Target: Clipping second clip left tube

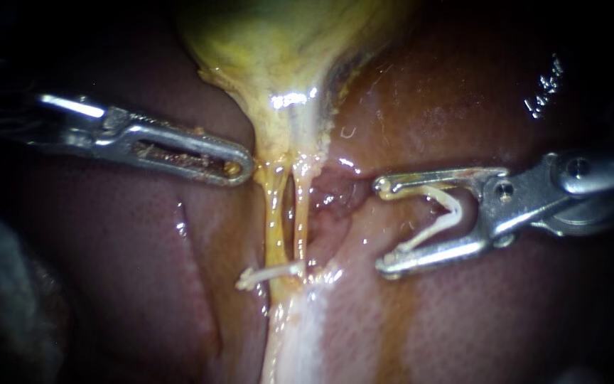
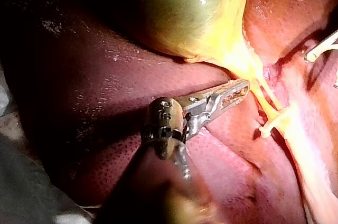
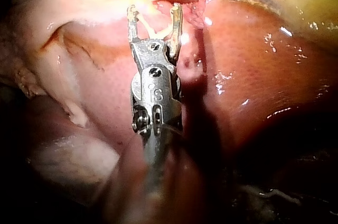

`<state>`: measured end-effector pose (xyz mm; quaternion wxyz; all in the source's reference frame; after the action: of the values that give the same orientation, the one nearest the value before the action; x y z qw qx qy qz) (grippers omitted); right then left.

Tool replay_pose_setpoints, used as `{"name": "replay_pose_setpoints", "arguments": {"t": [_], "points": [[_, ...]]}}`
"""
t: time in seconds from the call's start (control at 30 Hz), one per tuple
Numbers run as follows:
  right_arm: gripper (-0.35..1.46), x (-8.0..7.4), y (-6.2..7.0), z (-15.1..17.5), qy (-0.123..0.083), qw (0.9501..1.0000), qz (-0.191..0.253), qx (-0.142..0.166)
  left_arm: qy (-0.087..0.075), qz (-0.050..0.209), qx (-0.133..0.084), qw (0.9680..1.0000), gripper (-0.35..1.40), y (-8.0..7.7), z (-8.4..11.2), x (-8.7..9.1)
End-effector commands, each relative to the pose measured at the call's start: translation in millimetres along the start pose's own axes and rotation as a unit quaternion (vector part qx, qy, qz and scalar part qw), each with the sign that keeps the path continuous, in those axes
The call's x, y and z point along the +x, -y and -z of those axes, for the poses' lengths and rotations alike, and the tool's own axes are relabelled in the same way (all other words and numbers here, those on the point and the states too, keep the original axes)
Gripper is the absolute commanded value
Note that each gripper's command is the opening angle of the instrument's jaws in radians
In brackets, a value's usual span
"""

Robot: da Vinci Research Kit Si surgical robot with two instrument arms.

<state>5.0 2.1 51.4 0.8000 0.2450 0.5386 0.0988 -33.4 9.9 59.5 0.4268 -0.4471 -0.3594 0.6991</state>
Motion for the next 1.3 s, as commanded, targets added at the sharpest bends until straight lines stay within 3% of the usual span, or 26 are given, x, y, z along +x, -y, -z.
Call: {"name": "replay_pose_setpoints", "arguments": {"t": [0.03, 0.13, 0.4, 0.5, 0.67, 0.9, 1.3], "points": [[0.50, 0.0, 0.0, 0.0, 0.000, 1.0000, 0.000, 0.000, 0.001, 0.000, -0.001, 1.0000, -0.35, 0.0, 0.1, -0.1], [0.50, 0.0, 0.0, 0.0, 0.000, 1.0000, 0.000, 0.000, 0.003, 0.000, -0.004, 1.0000, -0.35, -0.2, 1.0, 0.1], [0.50, 0.2, 0.2, -0.3, 0.000, 1.0000, 0.000, 0.001, -0.004, 0.007, 0.003, 1.0000, -0.35, -2.0, 6.2, 1.7], [0.50, 0.4, 0.3, -0.7, 0.001, 1.0000, -0.001, 0.005, -0.004, 0.009, 0.005, 0.9999, -0.35, -2.7, 7.0, 2.2], [0.50, 1.4, 0.6, -2.5, 0.002, 0.9998, -0.004, 0.018, -0.004, 0.010, 0.006, 0.9999, -0.35, -3.1, 6.8, 2.2], [0.49, 2.9, 0.3, -6.3, 0.004, 0.9968, -0.077, 0.021, -0.005, 0.010, 0.006, 0.9999, -0.35, -3.2, 6.7, 2.2], [0.49, 1.3, -0.1, -10.2, -0.002, 0.9912, -0.126, 0.040, -0.006, 0.011, 0.008, 0.9999, -0.35, -3.5, 6.3, 2.3]]}}
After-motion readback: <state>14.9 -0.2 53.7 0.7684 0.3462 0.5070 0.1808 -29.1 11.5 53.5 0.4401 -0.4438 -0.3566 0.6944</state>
